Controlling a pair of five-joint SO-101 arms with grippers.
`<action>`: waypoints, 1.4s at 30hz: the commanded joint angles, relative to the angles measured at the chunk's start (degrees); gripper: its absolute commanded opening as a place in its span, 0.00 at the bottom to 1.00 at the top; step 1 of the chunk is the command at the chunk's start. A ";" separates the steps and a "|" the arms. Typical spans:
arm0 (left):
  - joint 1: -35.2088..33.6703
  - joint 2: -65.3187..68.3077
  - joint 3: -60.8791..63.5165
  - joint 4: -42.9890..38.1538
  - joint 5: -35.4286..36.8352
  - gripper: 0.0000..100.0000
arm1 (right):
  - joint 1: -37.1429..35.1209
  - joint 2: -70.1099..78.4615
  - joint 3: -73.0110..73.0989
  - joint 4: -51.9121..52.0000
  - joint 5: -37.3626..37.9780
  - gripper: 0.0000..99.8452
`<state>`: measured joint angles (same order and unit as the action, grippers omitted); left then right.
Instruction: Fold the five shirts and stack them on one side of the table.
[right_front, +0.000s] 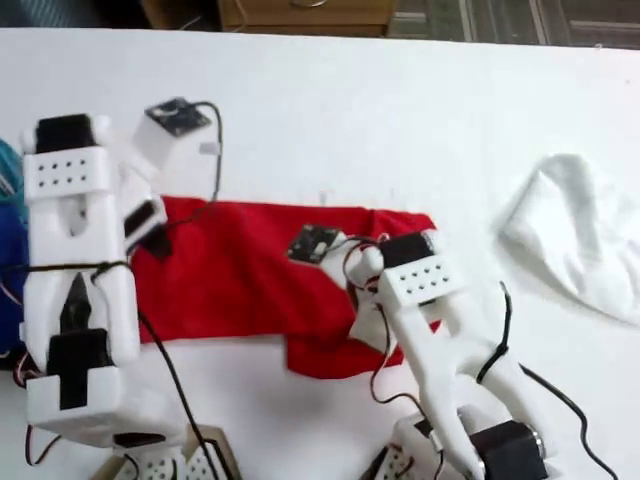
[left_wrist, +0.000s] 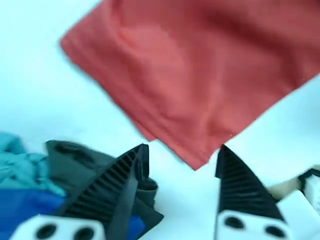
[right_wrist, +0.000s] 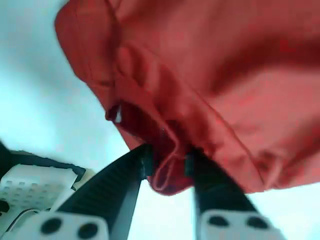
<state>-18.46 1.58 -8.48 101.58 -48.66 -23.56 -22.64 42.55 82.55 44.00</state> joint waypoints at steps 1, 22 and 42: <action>-1.23 -2.55 -4.18 0.26 0.44 0.25 | -1.89 -2.15 -0.44 2.33 0.53 0.24; -4.04 24.44 -6.73 -3.08 45.10 0.25 | 21.58 2.77 -31.21 5.49 6.15 0.25; -6.95 25.85 7.60 -11.69 47.38 0.21 | 22.29 17.45 -53.89 14.29 5.89 0.25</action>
<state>-26.73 27.87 -3.03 92.35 -1.19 -1.76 -5.05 -8.09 96.35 49.71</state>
